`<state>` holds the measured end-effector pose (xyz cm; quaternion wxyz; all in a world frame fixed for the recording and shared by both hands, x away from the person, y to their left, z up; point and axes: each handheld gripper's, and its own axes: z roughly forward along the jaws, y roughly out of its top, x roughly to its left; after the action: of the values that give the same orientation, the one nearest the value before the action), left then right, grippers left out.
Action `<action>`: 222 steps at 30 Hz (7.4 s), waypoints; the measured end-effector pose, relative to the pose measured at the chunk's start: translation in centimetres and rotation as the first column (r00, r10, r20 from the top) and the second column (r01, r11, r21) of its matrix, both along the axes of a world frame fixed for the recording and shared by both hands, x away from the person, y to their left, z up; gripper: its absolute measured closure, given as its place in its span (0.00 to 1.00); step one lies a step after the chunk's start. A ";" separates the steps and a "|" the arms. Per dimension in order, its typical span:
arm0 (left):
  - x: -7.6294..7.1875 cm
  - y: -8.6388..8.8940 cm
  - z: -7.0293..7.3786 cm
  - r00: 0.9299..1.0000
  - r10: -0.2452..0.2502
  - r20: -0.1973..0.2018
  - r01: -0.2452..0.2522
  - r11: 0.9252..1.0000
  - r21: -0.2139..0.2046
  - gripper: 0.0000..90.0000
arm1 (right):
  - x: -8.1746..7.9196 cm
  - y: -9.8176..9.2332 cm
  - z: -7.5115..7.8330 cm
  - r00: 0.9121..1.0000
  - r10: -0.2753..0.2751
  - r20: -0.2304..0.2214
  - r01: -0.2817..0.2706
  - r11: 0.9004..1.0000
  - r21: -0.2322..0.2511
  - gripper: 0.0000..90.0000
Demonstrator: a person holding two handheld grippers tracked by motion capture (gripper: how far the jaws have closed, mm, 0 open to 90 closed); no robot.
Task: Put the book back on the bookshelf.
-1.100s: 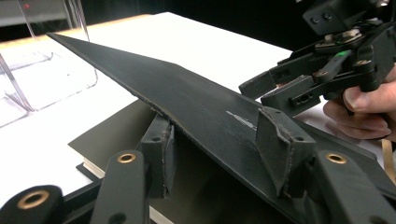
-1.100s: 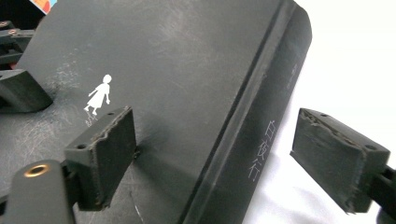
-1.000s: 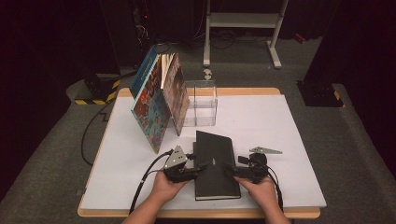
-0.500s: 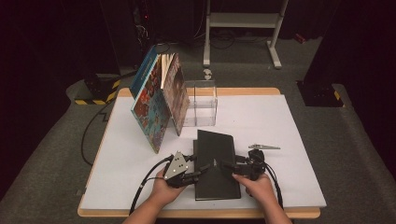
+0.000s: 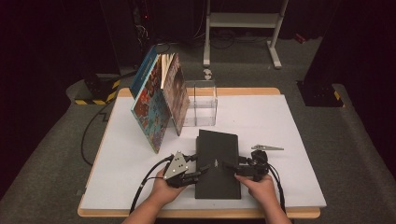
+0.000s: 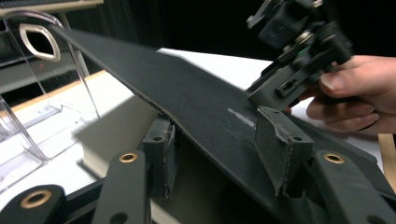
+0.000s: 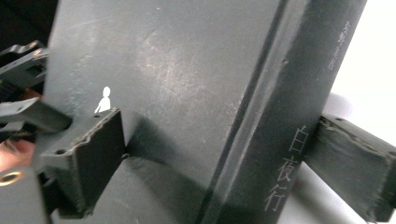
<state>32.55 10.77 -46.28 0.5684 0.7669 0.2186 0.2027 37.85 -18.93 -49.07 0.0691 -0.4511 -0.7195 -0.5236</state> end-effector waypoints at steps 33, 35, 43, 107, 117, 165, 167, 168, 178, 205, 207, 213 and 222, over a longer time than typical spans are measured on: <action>0.9 -0.8 0.8 0.999 0.035 0.029 -0.035 0.999 -0.011 0.63 | -6.4 -2.5 4.2 0.835 -0.173 0.523 0.215 0.976 -0.020 0.46; 0.3 -0.6 0.5 0.998 0.031 0.048 -0.030 0.999 -0.009 0.63 | -6.9 -2.6 4.1 0.832 -0.165 0.529 0.206 0.978 -0.020 0.46; -0.5 0.2 -0.6 0.997 0.061 0.045 -0.063 0.997 0.038 0.57 | -7.8 -2.5 4.0 0.822 -0.169 0.543 0.214 0.977 -0.020 0.46; 1.4 9.8 -2.9 0.896 0.394 -0.206 -0.407 0.913 -0.025 0.47 | -7.0 -1.6 6.6 0.741 -0.135 0.657 0.252 0.964 -0.086 0.60; 1.4 9.6 -2.9 0.887 0.426 -0.181 -0.430 0.903 0.018 0.48 | -6.5 -3.8 5.9 0.782 -0.205 0.589 0.286 0.957 -0.047 0.57; 1.6 11.4 -2.8 0.889 0.390 -0.239 -0.418 0.905 -0.079 0.49 | 5.8 9.4 12.7 0.763 -0.283 0.582 0.441 0.885 -0.149 0.60; 1.6 11.6 -2.7 0.891 0.382 -0.247 -0.413 0.906 -0.090 0.49 | 6.9 9.9 12.5 0.760 -0.303 0.576 0.458 0.877 -0.143 0.60; 1.7 11.6 -2.7 0.891 0.377 -0.251 -0.410 0.907 -0.094 0.49 | 7.5 10.1 12.4 0.758 -0.313 0.573 0.467 0.873 -0.141 0.60; 1.7 11.1 -2.7 0.901 0.338 -0.272 -0.383 0.914 -0.136 0.49 | 13.0 13.2 11.5 0.732 -0.345 0.587 0.522 0.838 -0.159 0.60; 1.9 10.6 -2.8 0.910 0.312 -0.272 -0.353 0.928 -0.120 0.49 | 14.1 13.5 10.3 0.756 -0.356 0.550 0.492 0.863 -0.117 0.49; 1.9 10.6 -2.8 0.911 0.313 -0.268 -0.352 0.929 -0.112 0.49 | 13.3 13.2 10.2 0.758 -0.351 0.549 0.486 0.866 -0.118 0.49; 1.9 10.6 -2.9 0.910 0.313 -0.270 -0.352 0.930 -0.108 0.49 | 12.0 11.6 8.6 0.797 -0.343 0.497 0.448 0.888 -0.106 0.51; 2.1 10.4 -3.0 0.907 0.318 -0.274 -0.358 0.927 -0.108 0.49 | 11.9 11.8 8.4 0.800 -0.333 0.499 0.449 0.884 -0.130 0.54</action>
<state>34.61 21.22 -49.32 0.5502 0.6899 0.4340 0.1815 49.71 -7.11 -40.72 -0.2700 -0.4575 -0.6636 -0.5267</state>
